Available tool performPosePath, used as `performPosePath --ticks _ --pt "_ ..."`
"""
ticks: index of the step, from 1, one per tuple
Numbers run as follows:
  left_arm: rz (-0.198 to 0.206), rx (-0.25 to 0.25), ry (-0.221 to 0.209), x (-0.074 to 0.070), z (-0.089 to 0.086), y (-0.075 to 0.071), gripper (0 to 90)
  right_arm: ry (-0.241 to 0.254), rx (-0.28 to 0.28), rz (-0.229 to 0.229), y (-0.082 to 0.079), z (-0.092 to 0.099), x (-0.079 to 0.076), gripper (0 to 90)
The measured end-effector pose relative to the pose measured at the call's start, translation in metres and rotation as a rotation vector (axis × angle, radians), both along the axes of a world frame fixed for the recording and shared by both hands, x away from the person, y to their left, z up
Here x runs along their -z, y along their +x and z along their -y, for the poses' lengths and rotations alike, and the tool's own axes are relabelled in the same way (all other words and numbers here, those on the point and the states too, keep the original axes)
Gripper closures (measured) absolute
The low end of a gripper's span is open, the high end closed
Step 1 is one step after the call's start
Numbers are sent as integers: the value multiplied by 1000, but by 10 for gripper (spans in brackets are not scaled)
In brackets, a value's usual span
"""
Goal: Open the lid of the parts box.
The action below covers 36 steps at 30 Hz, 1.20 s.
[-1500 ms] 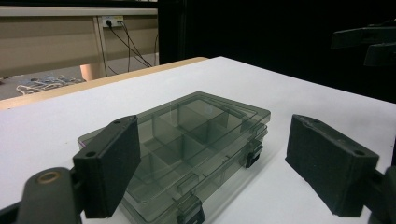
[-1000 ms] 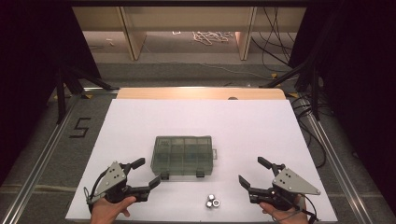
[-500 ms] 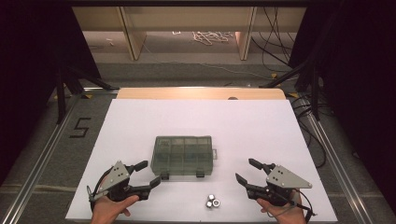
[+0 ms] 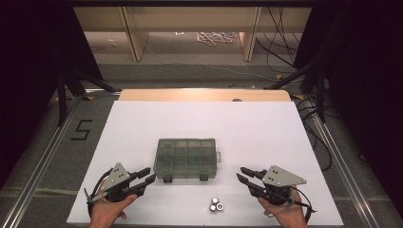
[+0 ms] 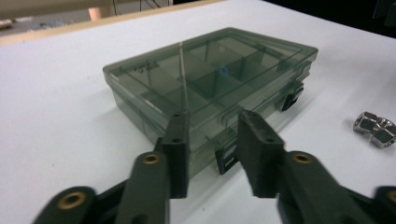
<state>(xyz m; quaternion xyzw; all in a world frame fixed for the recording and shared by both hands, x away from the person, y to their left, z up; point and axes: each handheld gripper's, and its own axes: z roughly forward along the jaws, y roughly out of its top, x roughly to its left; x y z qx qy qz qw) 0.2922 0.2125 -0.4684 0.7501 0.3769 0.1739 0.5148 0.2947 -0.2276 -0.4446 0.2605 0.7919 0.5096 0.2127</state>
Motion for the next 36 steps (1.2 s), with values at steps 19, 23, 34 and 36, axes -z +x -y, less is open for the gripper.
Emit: performPosePath --ticks 19,23,34,36 --pt "-116 -14 83 12 -12 15 885 -158 -110 -74 36 -40 28 900" --pt "-121 7 103 14 -10 17 889 -173 -111 -86 39 -41 30 900" --pt "-109 21 109 15 0 23 889 -208 -131 -94 46 -51 39 900" --pt "-112 16 107 15 2 23 888 -209 -133 -93 47 -53 39 900"
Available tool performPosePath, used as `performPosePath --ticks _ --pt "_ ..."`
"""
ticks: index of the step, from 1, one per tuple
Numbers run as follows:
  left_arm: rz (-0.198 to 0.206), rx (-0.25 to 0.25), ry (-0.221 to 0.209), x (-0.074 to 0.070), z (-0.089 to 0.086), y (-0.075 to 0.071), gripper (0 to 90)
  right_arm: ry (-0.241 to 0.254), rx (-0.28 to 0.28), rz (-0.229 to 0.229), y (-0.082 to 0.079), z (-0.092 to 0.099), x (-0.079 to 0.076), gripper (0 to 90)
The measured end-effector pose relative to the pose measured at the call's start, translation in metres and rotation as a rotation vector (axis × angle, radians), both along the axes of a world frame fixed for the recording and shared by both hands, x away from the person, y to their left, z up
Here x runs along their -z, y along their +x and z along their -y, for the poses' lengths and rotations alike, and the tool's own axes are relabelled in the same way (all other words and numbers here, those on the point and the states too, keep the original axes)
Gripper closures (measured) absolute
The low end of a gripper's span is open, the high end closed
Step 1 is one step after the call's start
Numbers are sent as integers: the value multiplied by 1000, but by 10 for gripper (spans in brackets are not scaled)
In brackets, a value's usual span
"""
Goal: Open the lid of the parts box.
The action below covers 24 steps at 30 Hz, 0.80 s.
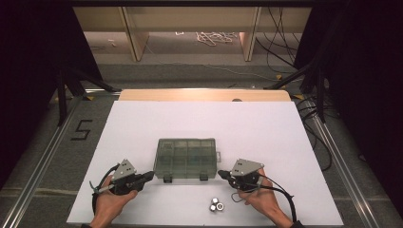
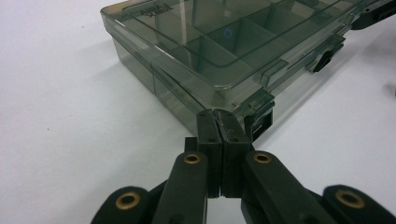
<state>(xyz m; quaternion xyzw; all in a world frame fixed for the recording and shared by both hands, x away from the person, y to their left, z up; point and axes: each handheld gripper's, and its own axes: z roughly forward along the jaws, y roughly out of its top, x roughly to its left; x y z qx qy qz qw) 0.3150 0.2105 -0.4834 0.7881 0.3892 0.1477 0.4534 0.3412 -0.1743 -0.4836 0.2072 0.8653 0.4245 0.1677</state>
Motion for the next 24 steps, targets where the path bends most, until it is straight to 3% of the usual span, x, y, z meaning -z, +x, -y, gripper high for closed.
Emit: performPosePath --ticks 5,12,13,24 --pt "-7 -3 -5 0 2 1 882 12 -9 5 1 -4 -2 900" --pt "18 6 7 -4 2 3 880 27 0 13 2 -5 -5 900" --pt "14 -1 -7 -4 3 3 880 27 0 13 2 -5 -5 900" --pt "48 8 -9 -10 5 9 864 72 19 48 5 -6 -11 900"
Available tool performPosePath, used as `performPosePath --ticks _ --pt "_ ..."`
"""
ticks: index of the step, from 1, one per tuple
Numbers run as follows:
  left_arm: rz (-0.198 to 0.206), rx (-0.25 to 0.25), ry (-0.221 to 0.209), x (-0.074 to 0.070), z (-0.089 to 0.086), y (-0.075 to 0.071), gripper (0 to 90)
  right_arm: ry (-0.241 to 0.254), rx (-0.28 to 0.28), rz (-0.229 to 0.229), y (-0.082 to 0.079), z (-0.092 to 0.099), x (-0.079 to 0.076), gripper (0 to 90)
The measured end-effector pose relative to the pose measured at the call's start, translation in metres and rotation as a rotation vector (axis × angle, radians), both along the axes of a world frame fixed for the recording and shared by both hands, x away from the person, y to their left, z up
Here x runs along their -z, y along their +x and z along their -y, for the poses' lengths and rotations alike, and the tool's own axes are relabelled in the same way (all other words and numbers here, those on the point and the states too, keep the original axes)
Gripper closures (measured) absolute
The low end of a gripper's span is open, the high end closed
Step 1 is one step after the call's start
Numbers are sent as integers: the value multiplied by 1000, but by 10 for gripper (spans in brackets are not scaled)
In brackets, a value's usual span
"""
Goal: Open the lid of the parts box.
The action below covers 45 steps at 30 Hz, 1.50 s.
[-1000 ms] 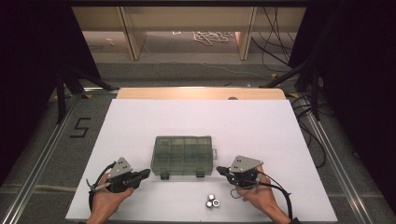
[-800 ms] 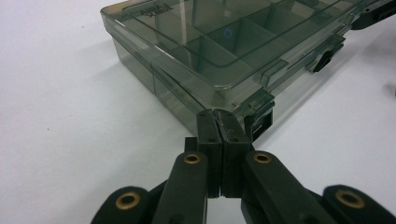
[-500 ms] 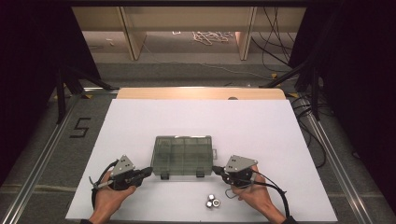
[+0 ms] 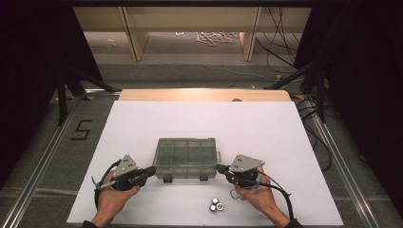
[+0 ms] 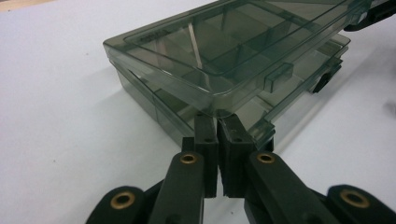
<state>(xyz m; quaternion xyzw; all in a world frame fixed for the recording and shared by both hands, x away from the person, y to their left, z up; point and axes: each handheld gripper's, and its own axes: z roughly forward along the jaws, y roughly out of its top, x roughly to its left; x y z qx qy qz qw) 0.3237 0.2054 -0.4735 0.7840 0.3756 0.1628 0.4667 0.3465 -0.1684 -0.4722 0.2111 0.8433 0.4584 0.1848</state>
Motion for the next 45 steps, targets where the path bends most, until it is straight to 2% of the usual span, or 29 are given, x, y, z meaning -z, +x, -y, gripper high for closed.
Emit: performPosePath --ticks 1,3,4,5,6,8,11,13,18,20,23,24,29,30,31,35,45 --pt "-2 -4 -5 -1 0 1 864 0 0 0 0 0 0 900" --pt "24 0 13 -3 0 4 862 9 1 6 1 0 -1 899" --pt "11 -17 -5 -4 1 4 862 13 1 9 2 0 -2 898" --pt "25 -3 7 -5 -1 7 860 16 4 14 2 0 -3 897" --pt "10 -23 -28 -4 1 7 857 20 8 13 3 0 -4 897" --pt "2 -27 -54 -5 1 9 853 30 14 19 4 0 -5 891" --pt "28 -21 -31 -8 2 11 851 45 21 22 7 1 -7 890" --pt "17 -41 -63 -10 4 12 850 63 24 32 9 1 -9 888" --pt "35 -26 -43 -16 5 17 854 79 39 52 12 -1 -12 888" --pt "27 -43 -57 -17 7 18 854 82 37 52 12 -1 -12 888" --pt "37 -34 -48 -19 6 22 856 91 44 62 15 -2 -13 888" --pt "32 -48 -52 -18 7 22 856 96 51 70 16 -3 -13 888" --pt "45 -45 -41 -18 6 28 862 109 59 54 20 -4 -15 888" --pt "37 -51 -48 -18 7 29 863 110 57 71 21 -4 -15 888" --pt "41 -58 -39 -19 7 30 865 118 65 64 22 -4 -16 888" --pt "46 -74 -52 -21 7 36 872 120 65 73 24 -6 -18 888" --pt "57 -80 -47 -24 10 46 881 136 78 96 32 -7 -23 887"
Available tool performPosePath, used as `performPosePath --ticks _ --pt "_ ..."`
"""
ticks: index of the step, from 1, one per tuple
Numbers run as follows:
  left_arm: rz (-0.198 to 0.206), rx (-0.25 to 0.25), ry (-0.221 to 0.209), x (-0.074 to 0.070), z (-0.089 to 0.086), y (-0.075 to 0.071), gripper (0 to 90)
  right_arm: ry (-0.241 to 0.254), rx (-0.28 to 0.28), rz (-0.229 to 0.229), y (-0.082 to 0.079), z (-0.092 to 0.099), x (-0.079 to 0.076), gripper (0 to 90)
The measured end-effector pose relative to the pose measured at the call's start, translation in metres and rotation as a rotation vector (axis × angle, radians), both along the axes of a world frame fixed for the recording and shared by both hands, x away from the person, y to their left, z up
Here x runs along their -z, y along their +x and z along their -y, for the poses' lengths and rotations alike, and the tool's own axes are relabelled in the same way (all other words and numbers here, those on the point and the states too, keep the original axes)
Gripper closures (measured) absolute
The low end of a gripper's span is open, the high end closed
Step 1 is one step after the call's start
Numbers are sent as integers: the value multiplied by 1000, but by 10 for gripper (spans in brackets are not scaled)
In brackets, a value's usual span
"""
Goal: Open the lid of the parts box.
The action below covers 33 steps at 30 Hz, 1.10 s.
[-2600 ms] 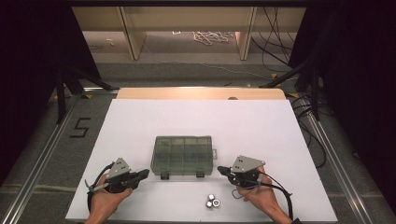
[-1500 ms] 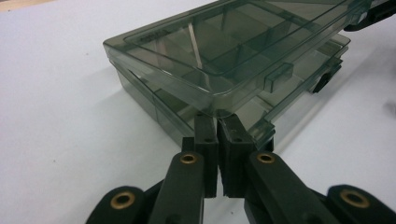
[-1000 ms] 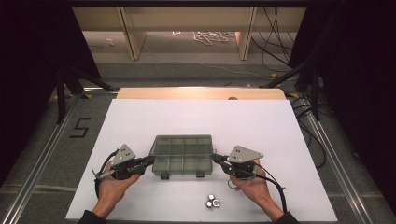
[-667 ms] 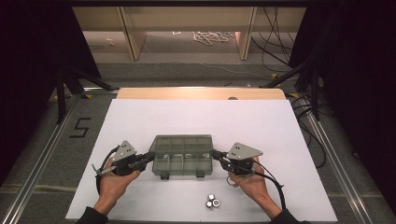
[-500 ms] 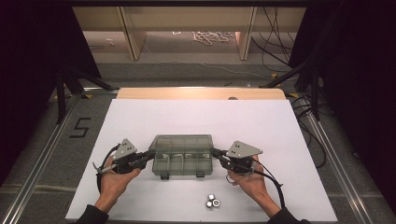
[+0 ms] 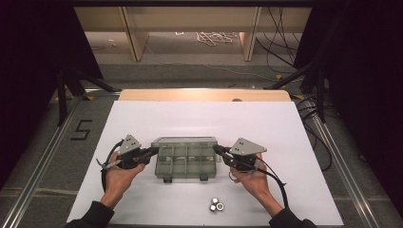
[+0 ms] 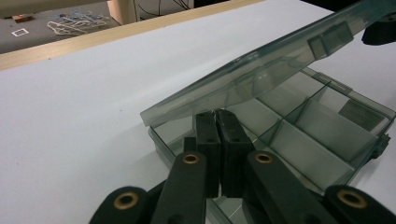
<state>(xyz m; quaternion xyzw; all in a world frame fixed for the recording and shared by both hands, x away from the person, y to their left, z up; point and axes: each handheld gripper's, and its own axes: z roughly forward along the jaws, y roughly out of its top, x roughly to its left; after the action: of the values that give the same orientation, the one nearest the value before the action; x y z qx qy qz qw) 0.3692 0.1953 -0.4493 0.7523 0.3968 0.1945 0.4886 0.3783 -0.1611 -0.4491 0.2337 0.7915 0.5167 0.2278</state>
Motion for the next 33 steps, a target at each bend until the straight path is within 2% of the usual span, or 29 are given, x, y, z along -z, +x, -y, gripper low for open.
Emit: performPosePath --ticks 6,9,10,12,13,16,17,18,19,20,23,24,26,27,28,30,33 --pt "9 -4 2 -3 0 4 881 3 9 6 1 0 0 871" --pt "14 2 5 -3 0 6 882 11 9 9 2 -1 0 836" --pt "6 -7 -7 -3 1 6 883 5 10 -7 0 0 0 814" --pt "5 -11 -9 -3 1 5 882 4 15 -11 0 -2 1 715" --pt "8 -8 -4 -4 0 5 882 -2 12 5 0 -2 1 663" --pt "5 -6 -10 -4 0 5 882 -32 17 -15 -5 -6 3 507" --pt "8 -1 -2 -4 0 5 882 -32 17 -15 -5 -6 3 507" --pt "14 10 8 -4 0 6 883 -41 36 -18 -6 -6 3 462" --pt "9 8 3 -3 0 6 883 -41 36 -18 -6 -6 3 462" --pt "0 1 -5 -3 1 5 882 -37 49 -6 -5 -5 3 423" --pt "1 2 -4 -3 1 5 883 -28 71 -11 -4 -3 1 408" --pt "1 3 -4 -3 1 5 883 -30 77 9 -2 -2 1 401" --pt "-1 3 -6 -3 1 6 883 -24 86 12 0 -2 2 394" --pt "-1 2 -6 -3 1 6 883 -26 86 35 2 -1 2 388" --pt "-1 2 -5 -3 1 6 883 -25 81 20 2 -1 1 386" --pt "-2 4 -5 -3 1 6 883 -22 84 54 5 0 1 390" --pt "-2 4 -9 -3 1 6 882 -13 96 63 8 0 1 396"
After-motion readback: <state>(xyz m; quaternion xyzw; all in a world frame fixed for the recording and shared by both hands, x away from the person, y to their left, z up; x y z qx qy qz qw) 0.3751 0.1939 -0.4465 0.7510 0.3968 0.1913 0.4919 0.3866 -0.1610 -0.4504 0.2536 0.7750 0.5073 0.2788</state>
